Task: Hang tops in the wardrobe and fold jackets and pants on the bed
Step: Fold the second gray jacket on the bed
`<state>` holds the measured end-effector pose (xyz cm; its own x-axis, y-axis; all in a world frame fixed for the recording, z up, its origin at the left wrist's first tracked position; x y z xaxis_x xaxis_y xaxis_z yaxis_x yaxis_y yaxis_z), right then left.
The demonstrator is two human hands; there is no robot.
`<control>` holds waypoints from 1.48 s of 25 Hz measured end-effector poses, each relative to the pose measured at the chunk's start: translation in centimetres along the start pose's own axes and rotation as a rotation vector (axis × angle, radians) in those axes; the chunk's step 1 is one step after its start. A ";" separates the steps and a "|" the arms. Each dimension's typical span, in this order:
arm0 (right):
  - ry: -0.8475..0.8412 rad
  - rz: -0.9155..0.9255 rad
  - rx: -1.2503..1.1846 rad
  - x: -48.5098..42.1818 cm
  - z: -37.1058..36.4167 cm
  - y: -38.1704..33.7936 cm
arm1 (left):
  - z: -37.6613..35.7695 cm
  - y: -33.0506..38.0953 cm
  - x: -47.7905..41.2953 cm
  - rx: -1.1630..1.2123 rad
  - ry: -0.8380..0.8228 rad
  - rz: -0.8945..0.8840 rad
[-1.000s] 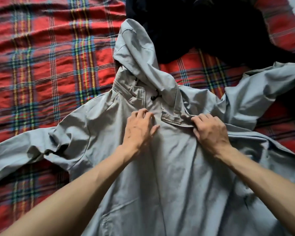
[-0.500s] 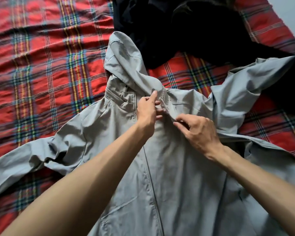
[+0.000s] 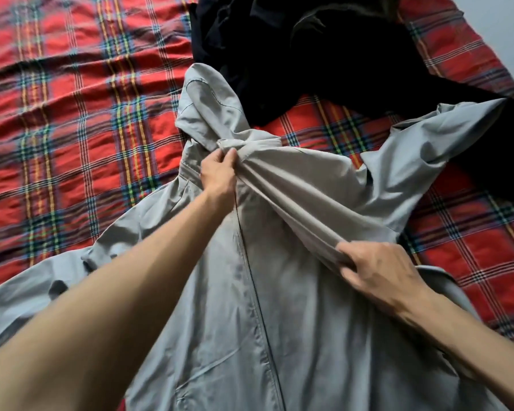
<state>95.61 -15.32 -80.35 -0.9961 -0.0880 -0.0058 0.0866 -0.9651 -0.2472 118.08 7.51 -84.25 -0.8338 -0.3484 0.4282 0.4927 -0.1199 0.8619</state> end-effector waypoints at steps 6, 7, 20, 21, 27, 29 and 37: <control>-0.045 -0.095 -0.033 8.1 -0.3 3.4 | 1.1 -1.5 -0.6 -0.206 0.115 0.014; -0.028 -0.110 -0.037 8.6 -0.4 3.5 | 1.6 -1.2 1.4 -0.246 0.162 -0.031; -0.030 -0.224 -0.053 14.7 -0.4 4.9 | 3.2 -10.9 21.0 -0.294 0.056 0.044; -0.088 -0.245 -0.041 15.8 -0.4 6.2 | 3.6 -10.5 20.8 -0.305 0.063 -0.013; 0.054 -0.224 0.057 19.3 6.2 2.1 | 6.8 -8.0 19.8 -0.333 0.169 -0.169; 0.085 -0.120 -0.114 23.2 7.0 -3.7 | 7.5 -7.9 20.1 -0.389 0.178 -0.141; 0.092 -0.699 -0.520 34.6 -1.2 -8.8 | 15.8 -18.9 36.1 -0.563 -0.088 0.128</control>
<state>60.33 -9.56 -79.58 -0.8178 0.5232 0.2397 -0.5400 -0.5537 -0.6339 74.74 11.86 -80.79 -0.7648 -0.3170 0.5609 0.6271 -0.5662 0.5349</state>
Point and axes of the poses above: each hand's wrist, its own x-axis away from the middle knuckle, its own z-axis out of the back of the hand, y = z × x, the point moved 1 cm from there along -x, towards the middle knuckle, and after that the axes turned 11 degrees about y, right-handed, at the moved point
